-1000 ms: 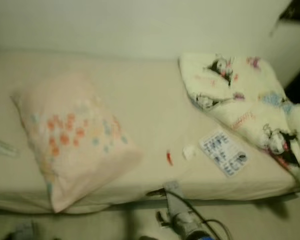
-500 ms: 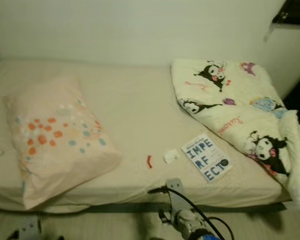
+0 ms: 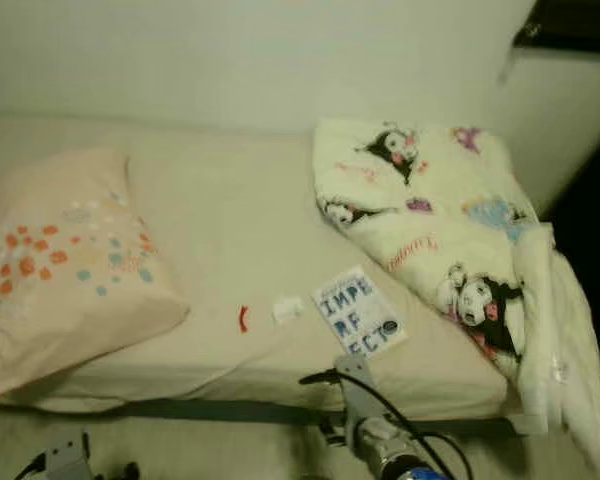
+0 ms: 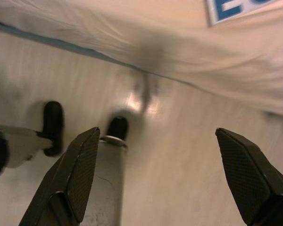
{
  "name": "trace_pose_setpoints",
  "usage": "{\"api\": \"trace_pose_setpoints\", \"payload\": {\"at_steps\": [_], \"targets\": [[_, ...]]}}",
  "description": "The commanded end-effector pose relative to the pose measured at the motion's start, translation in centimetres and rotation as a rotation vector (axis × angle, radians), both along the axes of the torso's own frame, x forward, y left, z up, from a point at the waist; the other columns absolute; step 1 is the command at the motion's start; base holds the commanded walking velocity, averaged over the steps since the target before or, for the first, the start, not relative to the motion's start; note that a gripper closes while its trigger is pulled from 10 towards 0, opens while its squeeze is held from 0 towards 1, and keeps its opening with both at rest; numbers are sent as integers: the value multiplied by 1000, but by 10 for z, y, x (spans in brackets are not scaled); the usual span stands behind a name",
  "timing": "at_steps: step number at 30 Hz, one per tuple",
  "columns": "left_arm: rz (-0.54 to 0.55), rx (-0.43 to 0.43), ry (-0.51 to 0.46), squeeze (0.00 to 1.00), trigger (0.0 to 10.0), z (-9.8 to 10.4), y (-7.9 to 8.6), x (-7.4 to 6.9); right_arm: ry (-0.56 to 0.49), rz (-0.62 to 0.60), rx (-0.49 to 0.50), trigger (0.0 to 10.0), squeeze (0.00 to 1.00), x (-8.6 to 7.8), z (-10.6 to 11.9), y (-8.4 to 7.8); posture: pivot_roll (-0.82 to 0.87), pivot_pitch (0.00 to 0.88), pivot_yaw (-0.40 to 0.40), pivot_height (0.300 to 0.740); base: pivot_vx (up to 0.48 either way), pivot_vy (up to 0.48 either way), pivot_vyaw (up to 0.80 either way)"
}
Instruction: Clean up the room
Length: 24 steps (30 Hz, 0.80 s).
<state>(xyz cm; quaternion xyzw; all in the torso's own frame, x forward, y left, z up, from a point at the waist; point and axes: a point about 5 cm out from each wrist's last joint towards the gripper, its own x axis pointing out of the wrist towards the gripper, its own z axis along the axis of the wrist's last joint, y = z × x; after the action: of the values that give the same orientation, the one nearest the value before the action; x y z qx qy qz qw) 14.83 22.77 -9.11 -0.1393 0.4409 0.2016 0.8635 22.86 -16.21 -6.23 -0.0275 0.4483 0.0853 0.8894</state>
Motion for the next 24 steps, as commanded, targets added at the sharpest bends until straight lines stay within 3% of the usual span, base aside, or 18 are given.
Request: {"api": "trace_pose_setpoints", "payload": {"at_steps": [1,4,11,19,24], "targets": [[11,-1,15,0,10000,-2,1,-7,-1,-1,10,10000,0,-1,-1,4,-13,11,-15,740,0,0,775],[12,-1,12,0,10000,-2,1,-6,4,-28,5,10000,0,-2,-1,2,-13,11,-15,740,0,0,800],[0,-7,6,0,10000,-1,1,-5,13,-38,-13,10000,0,-3,-2,1,-15,11,-15,740,0,0,0],[-2,-6,1,0,10000,-1,1,-4,13,-31,-18,10000,0,-3,-2,0,-14,7,-18,740,0,-471,0],[21,-13,-12,0,10000,0,3,-2,13,-27,-24,10000,0,-3,-2,1,-16,3,-21,740,0,-112,0]]}}
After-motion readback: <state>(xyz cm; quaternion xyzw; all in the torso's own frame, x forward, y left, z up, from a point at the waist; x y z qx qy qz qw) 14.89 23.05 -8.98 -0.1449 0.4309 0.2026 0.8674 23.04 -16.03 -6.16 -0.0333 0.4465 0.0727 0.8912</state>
